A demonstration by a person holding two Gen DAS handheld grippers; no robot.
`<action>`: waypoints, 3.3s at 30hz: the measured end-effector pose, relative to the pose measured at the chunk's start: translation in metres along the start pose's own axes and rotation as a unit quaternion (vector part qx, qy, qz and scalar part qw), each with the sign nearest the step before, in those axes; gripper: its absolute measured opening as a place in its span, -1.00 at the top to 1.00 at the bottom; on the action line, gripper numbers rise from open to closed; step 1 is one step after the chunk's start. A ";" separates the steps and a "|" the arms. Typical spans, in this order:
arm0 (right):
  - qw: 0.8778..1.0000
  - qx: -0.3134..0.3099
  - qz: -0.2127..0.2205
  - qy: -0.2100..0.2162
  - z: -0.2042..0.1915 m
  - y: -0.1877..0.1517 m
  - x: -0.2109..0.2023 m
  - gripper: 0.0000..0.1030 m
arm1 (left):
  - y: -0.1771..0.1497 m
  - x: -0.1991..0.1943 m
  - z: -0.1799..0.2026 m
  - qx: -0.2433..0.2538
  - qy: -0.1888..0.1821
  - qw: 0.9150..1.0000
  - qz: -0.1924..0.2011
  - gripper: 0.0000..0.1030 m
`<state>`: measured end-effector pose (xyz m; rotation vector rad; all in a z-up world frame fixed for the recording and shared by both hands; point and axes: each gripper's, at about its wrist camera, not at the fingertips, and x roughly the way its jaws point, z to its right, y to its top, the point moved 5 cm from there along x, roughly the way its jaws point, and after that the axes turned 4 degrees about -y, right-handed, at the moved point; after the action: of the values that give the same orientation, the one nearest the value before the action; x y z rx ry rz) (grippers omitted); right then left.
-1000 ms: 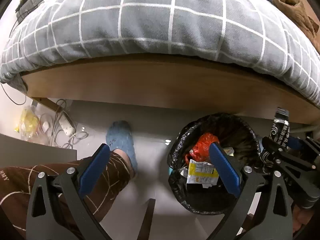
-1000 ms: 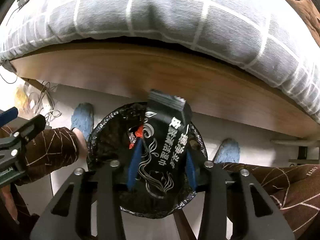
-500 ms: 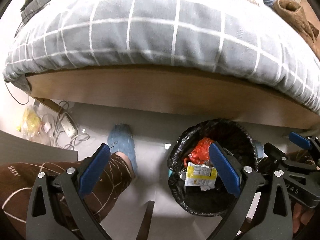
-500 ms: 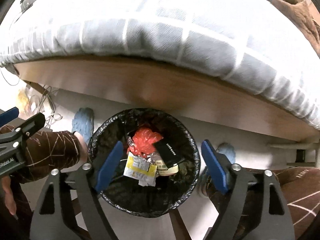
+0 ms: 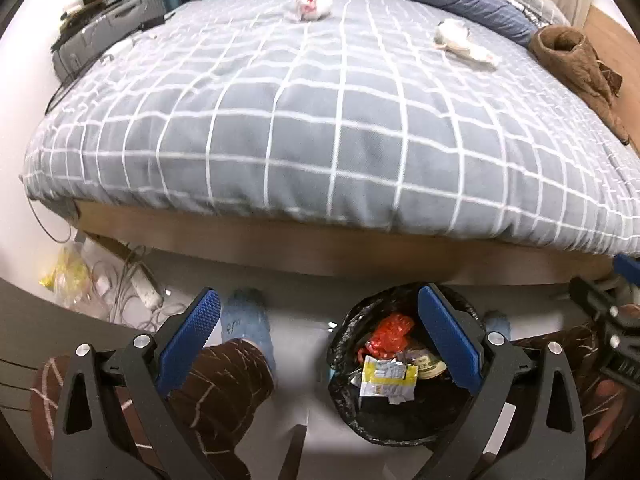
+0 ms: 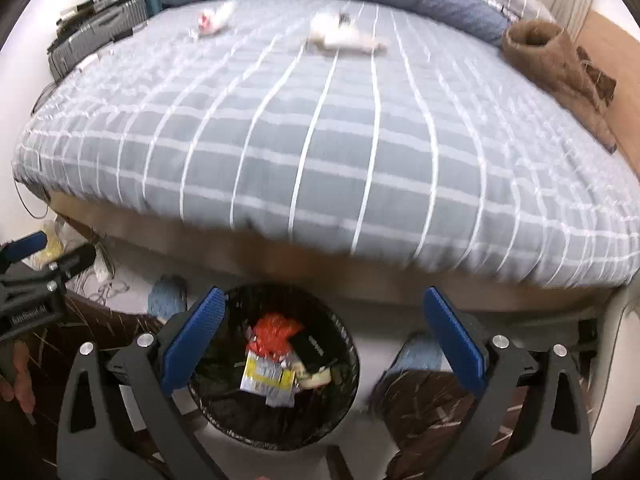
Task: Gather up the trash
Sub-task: 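Move both grippers back to the two plastic bags on the bed, then grasp the clear red-printed bag with the left gripper while the right gripper grasps the white QR-code bag, then lift both bags and carry them over the wastebasket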
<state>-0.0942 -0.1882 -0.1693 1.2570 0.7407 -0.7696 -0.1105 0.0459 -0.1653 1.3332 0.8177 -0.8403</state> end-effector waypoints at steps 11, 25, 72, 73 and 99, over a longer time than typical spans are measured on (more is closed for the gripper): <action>0.997 -0.002 0.073 -0.009 0.021 0.065 -0.031 -0.85 | 0.061 -0.018 0.003 0.004 -0.003 0.999 0.032 -0.89; 0.994 0.004 0.108 -0.014 0.046 0.163 -0.005 -0.85 | 0.173 0.010 -0.018 -0.001 0.014 0.998 0.056 -0.89; 0.994 -0.012 0.054 0.090 0.009 0.300 0.188 0.02 | 0.384 0.194 -0.027 -0.002 0.018 0.998 0.063 -0.09; 0.994 -0.011 0.056 0.088 0.010 0.300 0.188 0.14 | 0.382 0.193 -0.026 0.000 0.018 0.998 0.062 -0.08; 0.995 0.007 0.077 0.070 0.014 0.264 0.087 0.24 | 0.309 0.082 -0.017 0.013 0.014 0.998 0.062 0.01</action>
<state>0.1749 -0.1737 -0.0983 1.3738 0.7434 -0.5653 0.1994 0.0754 -0.0924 1.4061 0.7405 -0.7380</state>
